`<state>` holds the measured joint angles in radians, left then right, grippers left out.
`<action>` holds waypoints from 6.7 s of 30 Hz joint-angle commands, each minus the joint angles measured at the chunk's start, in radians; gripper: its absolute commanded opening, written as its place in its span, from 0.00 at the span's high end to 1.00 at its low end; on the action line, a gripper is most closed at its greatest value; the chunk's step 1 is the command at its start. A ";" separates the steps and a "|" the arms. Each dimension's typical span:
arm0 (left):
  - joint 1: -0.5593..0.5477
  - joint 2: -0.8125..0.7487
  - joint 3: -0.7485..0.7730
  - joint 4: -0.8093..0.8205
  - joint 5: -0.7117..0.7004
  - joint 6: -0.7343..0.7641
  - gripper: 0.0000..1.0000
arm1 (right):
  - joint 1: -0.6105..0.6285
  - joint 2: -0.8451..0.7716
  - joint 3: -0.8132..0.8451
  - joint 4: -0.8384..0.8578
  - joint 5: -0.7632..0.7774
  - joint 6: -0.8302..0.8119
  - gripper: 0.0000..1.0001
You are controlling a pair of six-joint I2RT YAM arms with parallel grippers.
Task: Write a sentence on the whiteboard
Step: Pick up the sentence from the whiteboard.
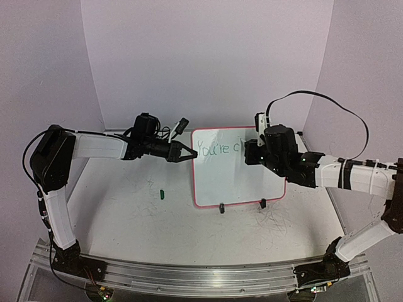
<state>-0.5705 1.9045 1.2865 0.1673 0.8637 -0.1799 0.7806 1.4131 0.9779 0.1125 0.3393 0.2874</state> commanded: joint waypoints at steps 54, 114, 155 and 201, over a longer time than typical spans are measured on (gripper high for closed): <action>0.003 -0.011 0.002 -0.016 -0.047 0.033 1.00 | -0.003 -0.020 -0.023 -0.031 -0.009 0.056 1.00; 0.003 -0.023 -0.004 -0.016 -0.054 0.037 1.00 | -0.003 -0.169 -0.118 -0.042 -0.029 0.070 1.00; 0.003 -0.013 -0.001 -0.017 -0.055 0.039 1.00 | -0.018 -0.094 -0.074 -0.008 -0.033 0.011 1.00; 0.002 -0.020 -0.004 -0.017 -0.052 0.037 1.00 | -0.047 -0.057 -0.068 0.044 0.039 0.023 1.00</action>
<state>-0.5709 1.9045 1.2865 0.1654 0.8631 -0.1814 0.7454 1.3468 0.8818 0.0961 0.3591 0.3236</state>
